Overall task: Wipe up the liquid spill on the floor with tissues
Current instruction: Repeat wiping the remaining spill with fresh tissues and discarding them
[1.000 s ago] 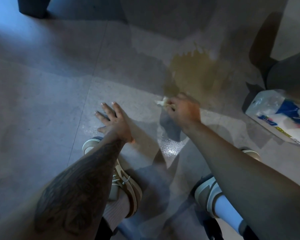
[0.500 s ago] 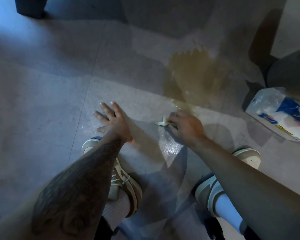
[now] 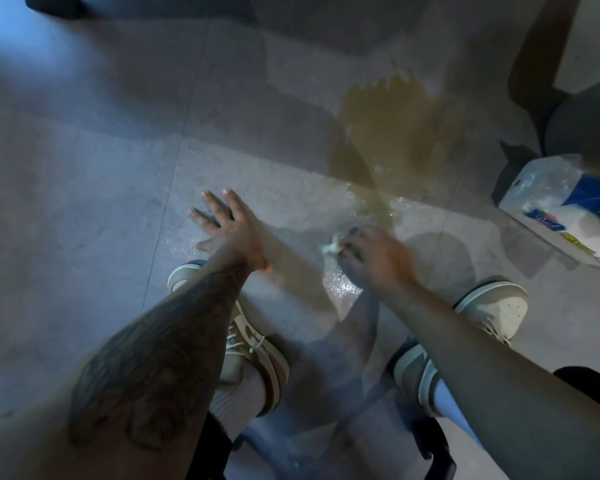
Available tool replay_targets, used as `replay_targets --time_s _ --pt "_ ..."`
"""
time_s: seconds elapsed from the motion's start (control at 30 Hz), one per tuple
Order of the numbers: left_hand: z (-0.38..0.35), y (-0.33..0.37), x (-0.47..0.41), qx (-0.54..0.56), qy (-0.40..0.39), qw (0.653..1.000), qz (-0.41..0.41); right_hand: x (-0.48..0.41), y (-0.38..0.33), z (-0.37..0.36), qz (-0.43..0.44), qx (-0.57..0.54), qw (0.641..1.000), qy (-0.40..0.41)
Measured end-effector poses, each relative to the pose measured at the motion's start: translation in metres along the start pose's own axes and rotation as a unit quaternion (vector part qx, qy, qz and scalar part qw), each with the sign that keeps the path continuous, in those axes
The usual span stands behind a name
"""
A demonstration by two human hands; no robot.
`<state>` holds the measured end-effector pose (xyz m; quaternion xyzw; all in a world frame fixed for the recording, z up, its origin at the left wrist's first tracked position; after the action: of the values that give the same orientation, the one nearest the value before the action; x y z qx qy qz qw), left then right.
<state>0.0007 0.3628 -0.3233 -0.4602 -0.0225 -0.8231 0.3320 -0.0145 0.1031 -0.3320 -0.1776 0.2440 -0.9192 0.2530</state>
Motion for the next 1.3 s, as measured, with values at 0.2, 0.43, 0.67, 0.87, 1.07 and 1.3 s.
replay_targets --time_s 0.2,0.43,0.67,0.87,1.07,1.3 --pt "0.0 0.002 -0.002 0.009 0.004 1.0 -0.003 -0.018 0.027 0.039 -0.11 0.034 0.992 0.056" --pt "-0.004 0.0 -0.003 0.012 0.018 1.0 -0.006 0.01 0.026 0.029 0.073 0.049 0.995 -0.056" --pt "0.0 -0.004 0.004 0.021 0.032 0.999 -0.013 -0.028 0.064 0.078 -0.012 0.113 0.993 -0.013" --pt "0.042 0.013 0.05 -0.009 0.079 0.992 -0.099 -0.026 0.038 0.124 -0.042 0.091 0.995 0.014" --pt "0.105 0.092 0.156 0.075 0.036 0.955 -0.285 -0.005 0.006 0.203 -0.056 0.045 0.994 0.086" --pt "0.16 0.158 0.269 0.18 0.091 0.884 -0.421 0.02 -0.02 0.322 -0.028 0.072 0.984 0.158"
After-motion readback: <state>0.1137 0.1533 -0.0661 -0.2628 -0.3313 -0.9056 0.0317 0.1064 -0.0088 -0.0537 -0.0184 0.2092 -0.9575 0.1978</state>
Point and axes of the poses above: each hand's wrist, its own x-axis away from the middle knuckle, its own z-axis out of the back of the hand, y = z × x, the point moved 2 cm from there along -x, towards the middle knuckle, and after that the axes turned 14 degrees about z, right-handed, at the moved point
